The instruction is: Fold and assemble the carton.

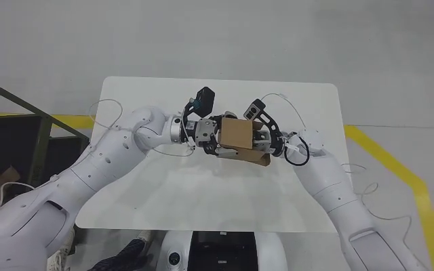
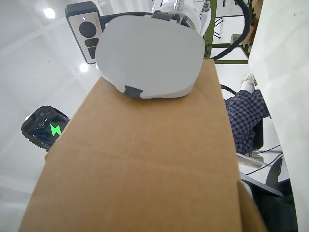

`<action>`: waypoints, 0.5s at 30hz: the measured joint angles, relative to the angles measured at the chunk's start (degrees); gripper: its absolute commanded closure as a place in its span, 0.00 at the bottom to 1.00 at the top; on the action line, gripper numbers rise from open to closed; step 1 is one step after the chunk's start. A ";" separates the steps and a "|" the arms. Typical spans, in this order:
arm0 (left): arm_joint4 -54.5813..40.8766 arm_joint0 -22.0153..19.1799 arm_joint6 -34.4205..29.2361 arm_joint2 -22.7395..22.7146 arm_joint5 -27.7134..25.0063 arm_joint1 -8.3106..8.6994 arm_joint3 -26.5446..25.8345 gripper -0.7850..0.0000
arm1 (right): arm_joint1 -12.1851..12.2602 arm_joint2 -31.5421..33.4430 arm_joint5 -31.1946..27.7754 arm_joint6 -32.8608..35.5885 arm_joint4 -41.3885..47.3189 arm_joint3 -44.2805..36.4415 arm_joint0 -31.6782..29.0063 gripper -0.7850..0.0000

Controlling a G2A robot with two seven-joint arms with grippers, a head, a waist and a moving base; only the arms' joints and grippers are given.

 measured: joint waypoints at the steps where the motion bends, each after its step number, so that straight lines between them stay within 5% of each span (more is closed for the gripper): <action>1: -0.21 -0.03 -0.08 0.04 0.00 -0.04 -0.02 0.00 | -0.04 -0.01 -0.02 0.05 0.01 0.10 0.09 1.00; 15: -1.17 -0.10 -0.19 0.07 0.00 -0.57 1.07 0.00 | 0.85 3.50 -0.48 0.60 -0.54 0.86 -0.91 1.00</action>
